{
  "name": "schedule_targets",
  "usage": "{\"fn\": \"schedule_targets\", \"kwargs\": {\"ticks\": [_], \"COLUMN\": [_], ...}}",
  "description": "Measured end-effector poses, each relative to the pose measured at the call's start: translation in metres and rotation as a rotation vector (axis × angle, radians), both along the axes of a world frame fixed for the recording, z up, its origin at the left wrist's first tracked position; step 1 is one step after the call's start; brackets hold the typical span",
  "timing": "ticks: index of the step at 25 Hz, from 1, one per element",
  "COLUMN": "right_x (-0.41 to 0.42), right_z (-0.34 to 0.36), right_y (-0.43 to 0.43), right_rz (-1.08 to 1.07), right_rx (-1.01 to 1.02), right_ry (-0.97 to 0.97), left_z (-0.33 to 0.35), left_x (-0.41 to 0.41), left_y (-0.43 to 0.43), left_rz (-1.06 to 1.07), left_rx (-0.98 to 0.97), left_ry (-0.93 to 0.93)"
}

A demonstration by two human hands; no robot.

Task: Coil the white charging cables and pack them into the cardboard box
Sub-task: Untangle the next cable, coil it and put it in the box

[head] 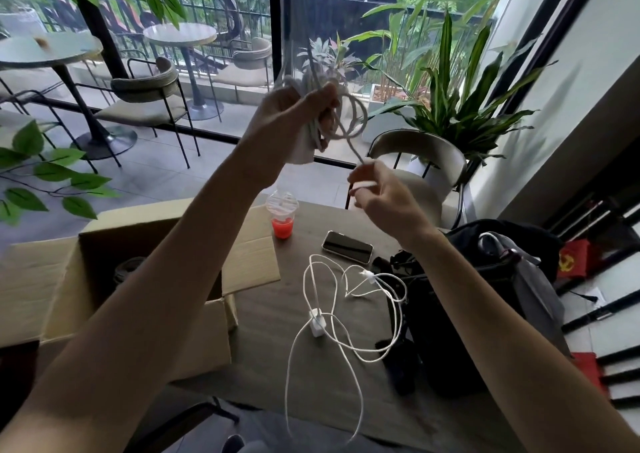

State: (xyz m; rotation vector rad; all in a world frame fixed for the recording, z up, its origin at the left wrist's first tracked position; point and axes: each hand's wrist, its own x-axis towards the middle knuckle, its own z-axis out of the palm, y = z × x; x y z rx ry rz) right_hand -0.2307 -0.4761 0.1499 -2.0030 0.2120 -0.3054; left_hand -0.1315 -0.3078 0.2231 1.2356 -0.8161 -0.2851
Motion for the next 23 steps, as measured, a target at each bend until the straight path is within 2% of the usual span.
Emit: {"fn": "schedule_targets", "kwargs": {"ticks": [3,6,9,12,14,18,19,20,22,23], "right_x": [-0.008,-0.010,-0.009,-0.006,-0.002,0.010,0.011,0.012,0.009,0.004], "right_z": [0.026,0.027,0.016,0.010,0.012,0.010,0.006,0.001,-0.010,-0.013], "right_y": [0.010,0.016,0.014,0.006,0.002,-0.006,-0.010,-0.018,-0.037,-0.041], "right_rz": [-0.036,0.153,0.253,0.213,0.190,0.011,-0.095,-0.206,-0.321,-0.286], "right_rx": [-0.150,-0.249,-0.035,0.209,0.436,0.675,0.618,0.423,-0.175,-0.372], "right_ry": [-0.151,-0.105,0.056,0.130,0.103,0.069,0.090,0.135,0.300,0.409], "left_z": [-0.022,-0.044,-0.055,-0.060,-0.062,-0.060,-0.057,-0.054,-0.048,-0.047], "left_x": [0.001,0.001,0.004,0.006,0.004,-0.002,-0.002,0.000,0.005,0.006], "left_y": [0.000,0.000,0.007,0.016,0.017,0.019,0.021,0.024,0.034,0.038], "left_rz": [0.043,0.008,-0.034,-0.066,-0.107,-0.184,-0.182,-0.160,-0.115,-0.114], "left_rx": [0.225,0.325,0.427,0.596,0.720,0.789,0.777,0.771,0.830,0.904], "left_ry": [-0.055,0.038,0.099,-0.006,-0.121,-0.227,-0.220,-0.212,-0.260,-0.337]}}
